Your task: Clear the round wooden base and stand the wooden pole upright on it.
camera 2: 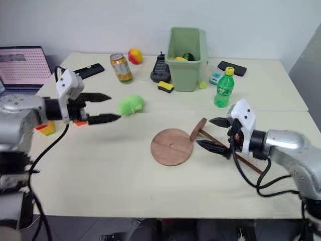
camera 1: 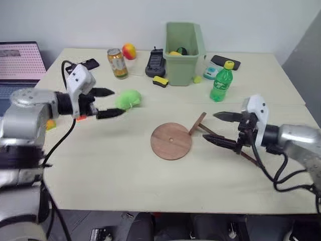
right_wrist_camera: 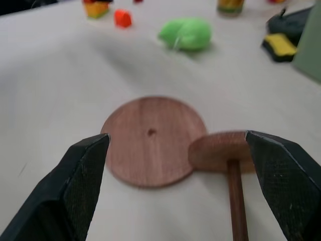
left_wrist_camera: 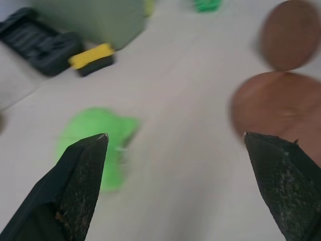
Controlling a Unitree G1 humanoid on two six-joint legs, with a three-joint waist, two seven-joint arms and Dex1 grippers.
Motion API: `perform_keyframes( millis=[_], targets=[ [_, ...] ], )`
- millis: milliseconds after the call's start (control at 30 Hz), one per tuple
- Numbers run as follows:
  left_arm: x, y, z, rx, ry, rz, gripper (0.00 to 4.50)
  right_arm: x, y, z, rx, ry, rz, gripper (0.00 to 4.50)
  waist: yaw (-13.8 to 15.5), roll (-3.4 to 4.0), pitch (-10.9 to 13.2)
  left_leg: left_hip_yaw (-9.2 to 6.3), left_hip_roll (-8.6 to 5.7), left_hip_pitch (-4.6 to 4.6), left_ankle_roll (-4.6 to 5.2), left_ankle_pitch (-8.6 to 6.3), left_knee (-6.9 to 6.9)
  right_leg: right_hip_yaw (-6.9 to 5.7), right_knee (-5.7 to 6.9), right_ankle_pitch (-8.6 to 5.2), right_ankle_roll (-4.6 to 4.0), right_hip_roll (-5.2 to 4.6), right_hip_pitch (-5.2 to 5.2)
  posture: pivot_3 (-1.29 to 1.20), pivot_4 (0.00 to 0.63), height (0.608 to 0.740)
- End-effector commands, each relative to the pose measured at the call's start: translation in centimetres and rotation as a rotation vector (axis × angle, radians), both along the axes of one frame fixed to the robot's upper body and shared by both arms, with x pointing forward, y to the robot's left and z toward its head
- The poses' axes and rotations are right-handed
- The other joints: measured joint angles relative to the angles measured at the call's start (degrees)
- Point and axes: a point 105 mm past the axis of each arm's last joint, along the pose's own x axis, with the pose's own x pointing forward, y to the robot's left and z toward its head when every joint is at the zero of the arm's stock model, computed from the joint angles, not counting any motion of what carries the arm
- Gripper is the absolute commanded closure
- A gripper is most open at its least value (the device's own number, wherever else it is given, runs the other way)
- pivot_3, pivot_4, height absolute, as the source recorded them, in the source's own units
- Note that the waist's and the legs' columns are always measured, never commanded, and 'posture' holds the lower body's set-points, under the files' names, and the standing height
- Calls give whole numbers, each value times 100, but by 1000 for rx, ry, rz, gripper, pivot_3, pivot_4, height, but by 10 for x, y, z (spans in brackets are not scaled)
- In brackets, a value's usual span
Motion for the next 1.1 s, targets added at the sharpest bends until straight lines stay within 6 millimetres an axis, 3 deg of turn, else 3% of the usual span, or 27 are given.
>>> perform_keyframes(
  millis=[33,167,333,633,767,1100],
  targets=[
    [-32,-34,6,-51,-9,-142,16,13,-13,-2,-108,112,41,0,18,0,0,0,-1,0,3,2,0,0,6,0,0,0,-1,0,150,740],
    [-54,-67,-2,-128,-7,-252,16,36,-10,-8,-176,256,41,0,24,1,0,1,-13,-1,8,6,4,-2,21,0,0,1,-3,0,150,740],
    [-59,-93,-1,-211,-49,-274,16,59,6,-17,-240,387,52,0,20,0,0,1,-18,-3,8,6,3,3,19,0,-1,-10,-12,0,150,740],
    [-69,-102,-1,-221,-57,-271,16,76,3,-48,-353,512,17,0,48,1,0,-3,-21,-8,7,7,3,-4,15,0,0,-45,-14,0,150,740],
    [-72,-102,0,-219,-55,-264,16,81,9,-53,-347,553,3,0,26,1,0,2,-23,-6,7,7,4,-3,17,0,0,-50,-14,0,150,740],
    [-73,-105,2,-210,-47,-264,0,90,19,-50,-331,593,-5,2088,20,1,0,0,-25,-6,6,8,3,-5,17,0,0,-50,-14,0,150,740]
  ],
)
